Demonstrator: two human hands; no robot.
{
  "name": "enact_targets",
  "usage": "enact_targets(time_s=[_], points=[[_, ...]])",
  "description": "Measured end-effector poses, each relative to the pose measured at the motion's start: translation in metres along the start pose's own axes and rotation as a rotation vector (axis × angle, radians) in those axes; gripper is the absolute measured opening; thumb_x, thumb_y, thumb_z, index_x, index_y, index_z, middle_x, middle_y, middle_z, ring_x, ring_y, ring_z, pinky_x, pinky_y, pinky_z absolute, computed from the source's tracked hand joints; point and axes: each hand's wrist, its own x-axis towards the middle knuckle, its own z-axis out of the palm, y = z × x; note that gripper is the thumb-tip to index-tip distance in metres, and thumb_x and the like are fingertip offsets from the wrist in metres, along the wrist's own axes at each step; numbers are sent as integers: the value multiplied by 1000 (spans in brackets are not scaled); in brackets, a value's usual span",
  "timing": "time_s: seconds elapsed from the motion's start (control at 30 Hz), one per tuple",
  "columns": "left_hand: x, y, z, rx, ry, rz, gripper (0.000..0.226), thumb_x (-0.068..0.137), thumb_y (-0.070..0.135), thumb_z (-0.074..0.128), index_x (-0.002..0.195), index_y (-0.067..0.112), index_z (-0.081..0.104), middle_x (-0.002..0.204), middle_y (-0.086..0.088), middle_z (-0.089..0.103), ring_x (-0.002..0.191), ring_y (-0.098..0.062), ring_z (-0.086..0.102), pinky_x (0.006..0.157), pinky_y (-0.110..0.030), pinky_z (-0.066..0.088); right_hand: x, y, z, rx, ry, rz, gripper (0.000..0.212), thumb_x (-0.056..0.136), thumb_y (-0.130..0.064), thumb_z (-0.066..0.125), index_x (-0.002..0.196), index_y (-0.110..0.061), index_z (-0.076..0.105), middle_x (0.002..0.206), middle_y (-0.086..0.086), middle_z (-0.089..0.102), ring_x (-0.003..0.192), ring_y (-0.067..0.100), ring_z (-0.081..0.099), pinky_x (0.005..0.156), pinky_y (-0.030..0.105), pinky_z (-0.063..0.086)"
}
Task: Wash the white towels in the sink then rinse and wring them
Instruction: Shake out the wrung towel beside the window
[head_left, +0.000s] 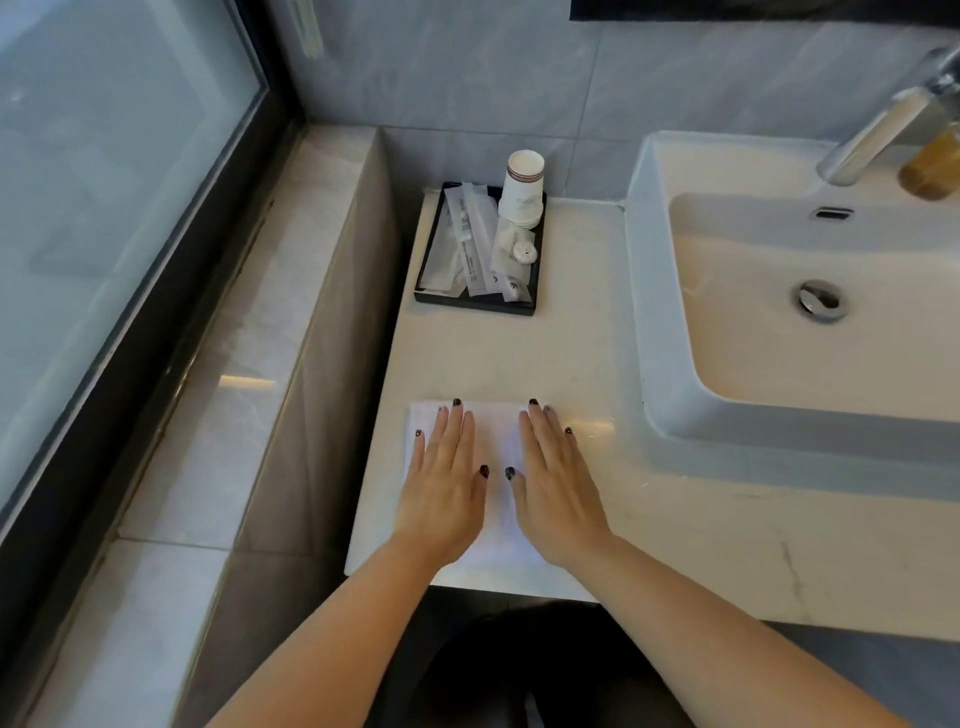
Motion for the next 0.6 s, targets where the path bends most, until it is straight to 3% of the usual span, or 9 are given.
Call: enact_targets(time_s=[0.07, 0.23, 0.43, 0.53, 0.6], points=[[5, -9, 15, 89, -102, 52, 71, 92, 48, -7, 152, 13, -18, 160, -1, -25, 148, -18, -26, 123, -41, -11, 6, 3, 13, -36, -115, -4, 72, 96, -45, 17, 153, -1, 10, 162, 13, 7, 149, 23, 1, 120, 42, 14], [8, -27, 32, 155, -48, 157, 65, 102, 40, 16, 157, 8, 4, 166, -7, -1, 153, -19, -8, 121, -43, -3, -5, 11, 39, 10, -189, 65, 76, 100, -57, 10, 152, -2, 17, 160, 16, 18, 148, 25, 16, 116, 43, 21], [8, -29, 26, 131, -98, 174, 65, 102, 42, 14, 157, 10, 1, 166, -5, -6, 152, -16, -13, 122, -42, -5, -4, 9, 36, 23, -232, 83, 79, 98, -60, 3, 153, -3, 9, 162, 15, 12, 149, 24, 7, 121, 41, 12], [9, -24, 16, 53, -136, 142, 70, 95, 51, 0, 155, 15, -11, 163, 0, -20, 147, -11, -27, 123, -40, -9, -2, 13, 22, 54, -243, 36, 82, 87, -65, -10, 149, -10, -18, 160, 4, -20, 147, 15, -20, 123, 39, 1], [9, -15, 0, -73, -141, 98, 66, 97, 52, 2, 154, 23, -13, 160, 8, -26, 144, -4, -30, 123, -37, -11, -1, 17, 3, 146, -248, 47, 76, 89, -62, -1, 143, -16, -28, 154, -2, -33, 143, 10, -29, 122, 34, -7]])
